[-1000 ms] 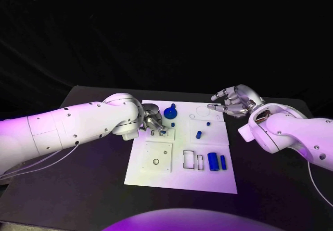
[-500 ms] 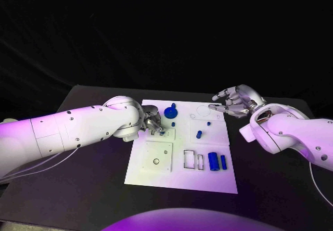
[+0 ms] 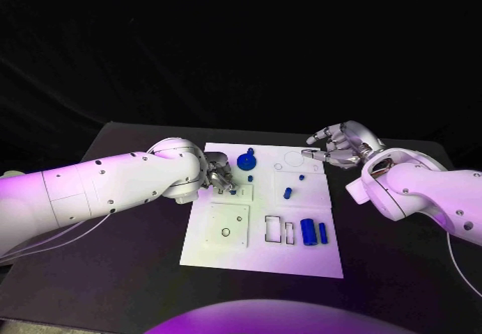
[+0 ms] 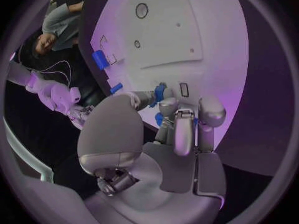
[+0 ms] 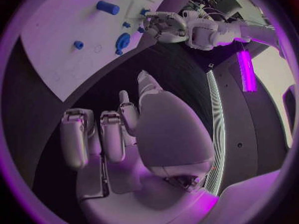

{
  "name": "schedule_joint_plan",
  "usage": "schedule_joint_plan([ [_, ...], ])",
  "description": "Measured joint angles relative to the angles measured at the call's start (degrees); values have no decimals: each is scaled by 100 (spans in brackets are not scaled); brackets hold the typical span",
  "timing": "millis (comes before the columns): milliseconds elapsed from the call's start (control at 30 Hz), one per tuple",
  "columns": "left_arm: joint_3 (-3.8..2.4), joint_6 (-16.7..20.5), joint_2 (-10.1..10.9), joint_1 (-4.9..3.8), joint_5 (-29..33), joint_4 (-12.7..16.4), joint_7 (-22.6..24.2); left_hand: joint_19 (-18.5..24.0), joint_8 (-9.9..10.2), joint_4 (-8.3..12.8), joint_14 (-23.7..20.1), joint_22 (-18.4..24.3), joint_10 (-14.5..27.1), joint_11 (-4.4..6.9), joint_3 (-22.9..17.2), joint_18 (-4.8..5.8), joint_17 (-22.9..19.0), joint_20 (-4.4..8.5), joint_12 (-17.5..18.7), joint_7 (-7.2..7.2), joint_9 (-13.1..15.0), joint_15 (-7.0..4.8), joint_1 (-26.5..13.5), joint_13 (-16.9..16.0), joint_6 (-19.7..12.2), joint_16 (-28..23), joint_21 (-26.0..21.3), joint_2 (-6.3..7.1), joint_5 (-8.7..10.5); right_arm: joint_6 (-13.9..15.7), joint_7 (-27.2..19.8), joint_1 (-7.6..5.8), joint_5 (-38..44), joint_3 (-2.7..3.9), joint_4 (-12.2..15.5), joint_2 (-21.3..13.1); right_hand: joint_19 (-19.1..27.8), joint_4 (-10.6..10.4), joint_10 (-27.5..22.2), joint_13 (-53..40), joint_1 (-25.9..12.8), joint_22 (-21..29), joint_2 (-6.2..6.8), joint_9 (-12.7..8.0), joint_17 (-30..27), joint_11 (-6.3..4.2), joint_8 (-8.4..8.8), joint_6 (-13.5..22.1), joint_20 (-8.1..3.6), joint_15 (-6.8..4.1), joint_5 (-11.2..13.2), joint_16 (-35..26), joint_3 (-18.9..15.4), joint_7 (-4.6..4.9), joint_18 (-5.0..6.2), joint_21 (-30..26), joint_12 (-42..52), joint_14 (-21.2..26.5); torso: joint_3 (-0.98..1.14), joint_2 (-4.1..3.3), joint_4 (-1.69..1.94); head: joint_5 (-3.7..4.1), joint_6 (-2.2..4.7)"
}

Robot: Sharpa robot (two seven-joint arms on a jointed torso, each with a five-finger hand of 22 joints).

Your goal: Assemble the parts on the task board

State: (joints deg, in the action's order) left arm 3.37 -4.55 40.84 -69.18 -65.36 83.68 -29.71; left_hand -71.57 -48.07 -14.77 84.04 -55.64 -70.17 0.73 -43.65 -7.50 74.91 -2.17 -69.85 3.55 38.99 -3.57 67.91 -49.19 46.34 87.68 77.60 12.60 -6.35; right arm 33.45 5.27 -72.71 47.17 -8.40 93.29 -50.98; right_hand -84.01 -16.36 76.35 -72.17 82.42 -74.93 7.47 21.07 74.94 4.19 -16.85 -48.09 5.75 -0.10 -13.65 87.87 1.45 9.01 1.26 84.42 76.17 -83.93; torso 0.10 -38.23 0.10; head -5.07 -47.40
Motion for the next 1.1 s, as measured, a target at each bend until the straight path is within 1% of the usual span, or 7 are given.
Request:
schedule_joint_plan([
  [267, -4, -102, 1, -1, -59, -1, -4, 0, 2, 0, 0, -8, -19, 19, 0, 0, 0, 0, 0, -9, 5, 0, 0, -4, 10, 0, 0, 0, -1, -1, 0, 1, 3, 0, -8, 4, 0, 0, 0, 0, 0, 0, 0, 0, -1, 0, 0, 0, 0, 0, 0, 0, 0, 0, 0, 0, 0, 0, -1, 0, 3, 3, -18],
  [700, -6, -186, -10, -4, -93, -6, -5, 0, 4, 0, -21, -14, -40, -1, 0, -1, 0, 0, 0, -21, 55, -20, -62, -33, 40, 0, 0, 15, -27, -3, 1, 4, 5, 0, -20, 10, 0, 0, 0, -1, -25, 1, -25, 0, -1, 0, 0, 0, 0, 0, 0, 0, 0, 0, 0, 0, 0, 0, 0, 0, 2, -1, -25],
  [767, -6, -191, -14, -4, -95, -9, -7, 0, 4, -18, -21, -26, -64, 23, -18, 0, 0, 0, -22, -25, 65, -20, -100, -42, 46, 0, 0, -4, -27, -4, 2, 4, 6, 0, -21, 12, 0, 0, 0, -1, -24, 1, -24, 0, -1, 0, 0, 0, 0, 0, 0, 0, 0, 0, 0, 0, 0, 0, 2, 0, 1, -1, -28],
  [800, -5, -194, -16, -4, -97, -13, -8, 0, 4, -8, -21, -28, -70, 29, -40, 0, 0, 0, -22, -27, 72, -20, -124, -48, 47, 0, 0, 11, -27, -4, 2, 5, 6, 0, -22, 13, 0, 0, 0, -1, -24, 1, -24, 0, -2, 0, 0, 0, 0, 0, 0, 0, 0, 0, 0, 0, 0, 0, 3, 0, 1, -1, -29],
  [833, -5, -196, -18, -4, -98, -17, -9, 0, 7, 188, -19, -33, -70, 28, -236, -1, 0, 0, -22, -27, 72, -21, -167, -52, 47, 0, 0, 8, -26, -4, 2, 5, 6, 0, -23, 14, 0, 0, 0, -1, -24, 1, -24, 0, -2, 0, 0, 0, 0, 0, 0, 0, 0, 0, 0, 0, 0, 0, 3, 0, -1, -1, -32],
  [900, -5, -199, -23, -4, -101, -23, -11, -18, 7, 179, 1, -48, -88, 21, -245, -1, 0, 19, -22, -28, 72, -41, -227, -59, 51, -1, 0, 16, -26, -4, 2, 6, 6, 0, -25, 16, 0, 0, 0, -1, -24, 2, -24, 0, -2, 0, 0, 0, 0, 0, 0, 0, 0, 0, 0, 0, 0, 0, 4, -1, -1, 1, -40],
  [1100, -5, -212, -39, -5, -103, -46, -16, -50, 7, 157, 1, -84, -142, 59, -268, -2, 0, 27, -44, -49, 114, -42, -386, -95, 92, 0, 21, -38, -26, -7, 2, 12, 7, 0, -31, 20, 0, 0, 0, -2, -24, 2, -24, 0, -2, 0, 0, 0, 0, 0, 0, 0, 0, 0, 0, 0, 0, 0, 4, -1, -2, 3, -49],
])
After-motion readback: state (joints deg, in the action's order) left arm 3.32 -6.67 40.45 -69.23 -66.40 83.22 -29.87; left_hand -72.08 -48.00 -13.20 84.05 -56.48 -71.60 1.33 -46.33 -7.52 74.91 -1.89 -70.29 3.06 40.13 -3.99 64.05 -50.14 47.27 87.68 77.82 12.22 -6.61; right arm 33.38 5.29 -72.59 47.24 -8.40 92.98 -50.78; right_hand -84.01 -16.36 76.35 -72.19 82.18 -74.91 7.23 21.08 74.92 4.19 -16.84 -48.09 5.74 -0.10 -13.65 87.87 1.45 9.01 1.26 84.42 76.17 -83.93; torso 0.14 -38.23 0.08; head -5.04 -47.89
